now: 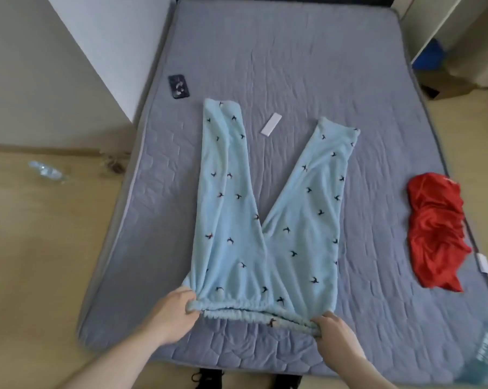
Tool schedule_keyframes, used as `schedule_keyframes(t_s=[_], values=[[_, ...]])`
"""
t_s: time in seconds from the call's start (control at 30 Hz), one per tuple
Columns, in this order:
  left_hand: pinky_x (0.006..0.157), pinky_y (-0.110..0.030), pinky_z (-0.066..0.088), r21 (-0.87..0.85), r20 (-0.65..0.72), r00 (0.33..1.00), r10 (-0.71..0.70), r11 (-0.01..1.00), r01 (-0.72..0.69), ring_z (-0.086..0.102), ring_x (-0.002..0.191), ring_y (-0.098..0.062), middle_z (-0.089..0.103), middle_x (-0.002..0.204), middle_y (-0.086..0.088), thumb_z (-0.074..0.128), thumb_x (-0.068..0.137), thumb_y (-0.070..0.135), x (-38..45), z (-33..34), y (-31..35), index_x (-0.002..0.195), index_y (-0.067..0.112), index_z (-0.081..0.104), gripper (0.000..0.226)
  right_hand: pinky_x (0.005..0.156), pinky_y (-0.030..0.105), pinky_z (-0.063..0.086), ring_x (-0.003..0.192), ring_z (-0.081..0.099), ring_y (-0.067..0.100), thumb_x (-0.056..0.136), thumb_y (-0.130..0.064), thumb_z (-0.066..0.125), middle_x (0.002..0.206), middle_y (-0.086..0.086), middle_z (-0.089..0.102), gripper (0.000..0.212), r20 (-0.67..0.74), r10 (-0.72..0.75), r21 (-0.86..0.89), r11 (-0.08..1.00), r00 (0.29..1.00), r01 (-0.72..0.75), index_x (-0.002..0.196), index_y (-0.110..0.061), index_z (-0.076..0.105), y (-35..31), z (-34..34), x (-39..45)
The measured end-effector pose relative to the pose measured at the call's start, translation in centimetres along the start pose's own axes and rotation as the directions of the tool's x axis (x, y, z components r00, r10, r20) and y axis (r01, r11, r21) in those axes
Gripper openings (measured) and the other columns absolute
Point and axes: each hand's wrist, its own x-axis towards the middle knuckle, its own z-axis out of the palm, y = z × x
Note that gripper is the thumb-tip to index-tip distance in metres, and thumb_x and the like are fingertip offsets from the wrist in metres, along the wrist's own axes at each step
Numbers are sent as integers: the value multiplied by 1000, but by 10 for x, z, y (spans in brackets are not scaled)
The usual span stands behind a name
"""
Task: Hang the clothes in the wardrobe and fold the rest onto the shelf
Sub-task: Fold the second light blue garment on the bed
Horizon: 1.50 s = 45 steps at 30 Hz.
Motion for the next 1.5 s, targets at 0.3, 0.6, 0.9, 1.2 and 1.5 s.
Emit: schedule_keyframes(t_s=[0.3,0.6,0.9,1.2,1.5], values=[[79,-28,49,48,177,978,-113,993,106,60,86,-9,47,110,14,57,100,34,18,148,-79,92,21,61,16,96,31,50,129,46,22,91,-7,52,137,-3,49,48,277,122,3,992,953,-128,132,-31,60,26,159,12],[92,-38,50,-331,115,863,-492,800,500,57,108,-20,45,134,0,70,88,37,50,181,-90,127,22,51,46,100,35,45,134,39,25,89,-29,57,146,-2,37,57,300,197,149,957,933,-250,145,-26,45,9,162,45],[75,-36,51,-555,169,756,-632,573,603,63,92,-24,66,111,-6,74,87,27,63,201,-70,114,15,53,35,107,31,38,137,46,24,93,-22,54,155,1,36,63,550,136,189,941,824,-282,154,-28,41,8,167,76],[84,-18,52,-516,-326,942,-74,849,-112,64,104,-1,65,113,26,69,91,11,32,166,61,130,34,60,47,83,30,52,103,61,17,94,-5,45,127,-5,60,42,353,290,556,699,889,-449,127,-23,63,55,120,65],[96,-32,48,-125,5,908,419,901,-415,50,115,-17,45,128,10,43,95,28,43,226,167,158,31,28,65,71,38,57,85,71,27,93,3,43,101,5,72,34,305,414,683,532,857,-500,105,-14,70,132,81,70]])
